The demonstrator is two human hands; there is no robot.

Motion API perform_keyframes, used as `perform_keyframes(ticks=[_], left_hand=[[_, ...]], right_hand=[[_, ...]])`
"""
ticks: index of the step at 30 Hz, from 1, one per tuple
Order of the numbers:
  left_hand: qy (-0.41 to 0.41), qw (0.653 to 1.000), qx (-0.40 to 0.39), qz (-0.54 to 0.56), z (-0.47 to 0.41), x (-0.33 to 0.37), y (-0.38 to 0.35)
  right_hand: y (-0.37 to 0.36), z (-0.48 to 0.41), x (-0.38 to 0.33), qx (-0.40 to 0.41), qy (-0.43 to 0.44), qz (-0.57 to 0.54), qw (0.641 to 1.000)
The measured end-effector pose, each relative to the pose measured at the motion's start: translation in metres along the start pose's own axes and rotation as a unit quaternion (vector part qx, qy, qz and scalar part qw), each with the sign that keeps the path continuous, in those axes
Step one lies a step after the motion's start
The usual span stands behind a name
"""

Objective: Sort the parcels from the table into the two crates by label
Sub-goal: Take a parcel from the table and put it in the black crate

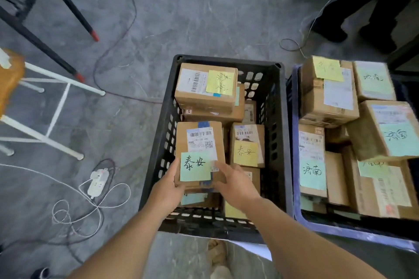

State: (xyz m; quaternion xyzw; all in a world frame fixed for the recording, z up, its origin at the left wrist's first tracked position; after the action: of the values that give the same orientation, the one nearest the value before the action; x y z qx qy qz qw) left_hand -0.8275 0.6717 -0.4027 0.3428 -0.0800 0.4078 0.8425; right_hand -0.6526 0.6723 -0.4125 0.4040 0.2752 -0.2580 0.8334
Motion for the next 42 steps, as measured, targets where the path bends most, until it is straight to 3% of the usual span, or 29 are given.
perform_keyframes(ticks=[10,15,19,24,33,42], left_hand=[[0.007,0.999,0.047,-0.001,-0.058,0.001,0.001],[0.008,0.974,0.076,-0.211,-0.067,0.001,-0.013],[0.015,0.951,0.075,-0.298,-0.064,0.006,-0.018],[-0.045,0.905,0.079,-0.416,-0.044,0.020,-0.029],[-0.120,0.913,0.085,-0.380,0.014,0.057,-0.019],[-0.250,0.869,0.105,-0.414,0.143,0.092,-0.098]], right_hand=[[-0.020,-0.047,0.006,-0.015,0.006,0.016,1.000],[-0.038,-0.051,0.013,-0.059,-0.017,0.025,0.998],[-0.043,-0.054,0.017,-0.097,-0.020,0.045,0.994],[-0.039,-0.053,0.013,-0.135,-0.025,0.077,0.987],[0.047,0.029,0.010,0.015,-0.058,0.158,0.986],[0.094,0.183,0.029,0.161,-0.084,0.204,0.962]])
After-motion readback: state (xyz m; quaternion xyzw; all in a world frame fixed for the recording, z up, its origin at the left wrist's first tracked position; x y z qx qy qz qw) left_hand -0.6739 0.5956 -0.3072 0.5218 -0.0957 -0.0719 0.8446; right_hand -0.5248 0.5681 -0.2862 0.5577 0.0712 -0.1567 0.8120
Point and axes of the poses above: each hand's wrist, its own z-axis away from the middle knuckle, its own y-axis out of the back of the hand, x = y × z, the point moved 7 cm from there along -z, towards the middle knuckle, and after that the axes turned 9 degrees about y, right-handed, at the moved point
